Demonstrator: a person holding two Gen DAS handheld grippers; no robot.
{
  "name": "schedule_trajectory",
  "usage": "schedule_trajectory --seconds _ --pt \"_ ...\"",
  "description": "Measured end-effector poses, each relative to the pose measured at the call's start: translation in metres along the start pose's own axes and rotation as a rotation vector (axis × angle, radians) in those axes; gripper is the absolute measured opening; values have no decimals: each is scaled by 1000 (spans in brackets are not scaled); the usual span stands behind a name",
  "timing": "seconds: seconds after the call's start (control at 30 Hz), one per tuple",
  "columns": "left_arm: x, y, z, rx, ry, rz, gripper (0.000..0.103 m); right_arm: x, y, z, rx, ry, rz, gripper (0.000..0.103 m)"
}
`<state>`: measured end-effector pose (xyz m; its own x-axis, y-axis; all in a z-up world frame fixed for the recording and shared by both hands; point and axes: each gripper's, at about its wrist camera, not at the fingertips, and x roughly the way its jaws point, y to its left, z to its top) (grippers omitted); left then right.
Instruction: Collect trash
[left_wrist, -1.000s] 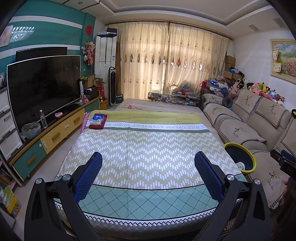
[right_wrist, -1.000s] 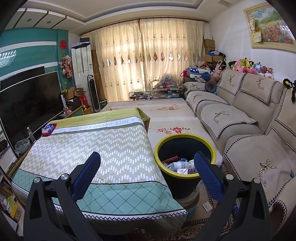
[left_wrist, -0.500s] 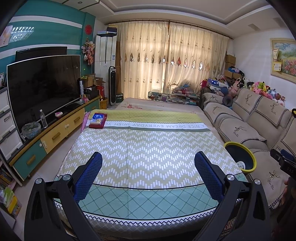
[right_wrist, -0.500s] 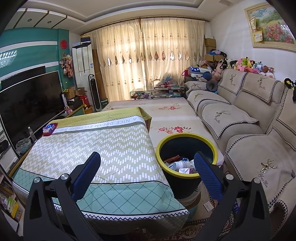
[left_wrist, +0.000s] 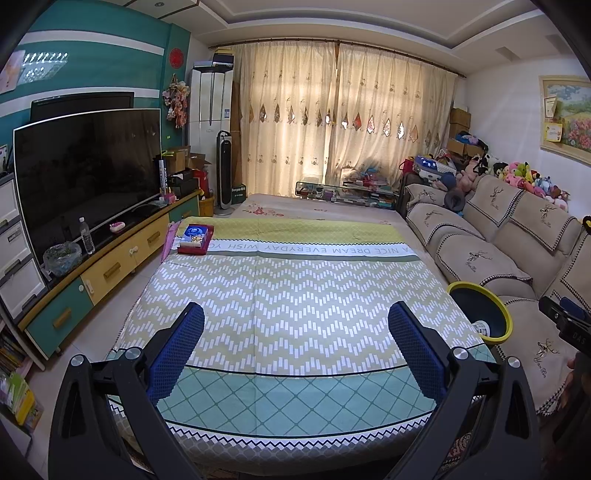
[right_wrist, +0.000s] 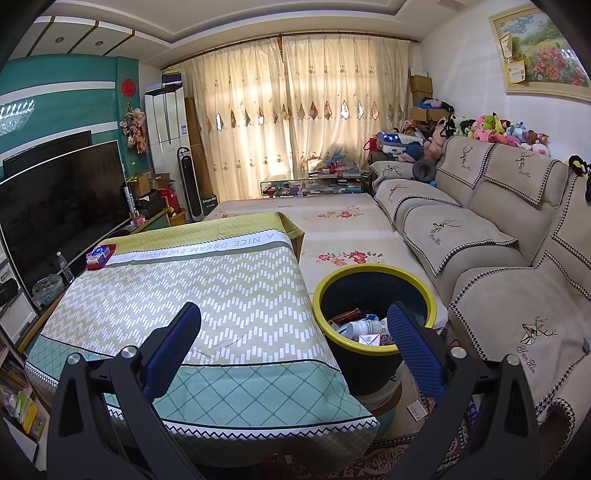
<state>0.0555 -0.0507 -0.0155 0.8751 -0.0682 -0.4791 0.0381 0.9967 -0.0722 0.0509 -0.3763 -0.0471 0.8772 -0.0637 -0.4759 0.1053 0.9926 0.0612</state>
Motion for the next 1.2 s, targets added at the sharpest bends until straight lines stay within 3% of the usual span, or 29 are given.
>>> schedule_trajectory --seconds 1.2 --pt "6 2 -10 -6 9 -2 98 3 1 -3 -2 6 4 96"
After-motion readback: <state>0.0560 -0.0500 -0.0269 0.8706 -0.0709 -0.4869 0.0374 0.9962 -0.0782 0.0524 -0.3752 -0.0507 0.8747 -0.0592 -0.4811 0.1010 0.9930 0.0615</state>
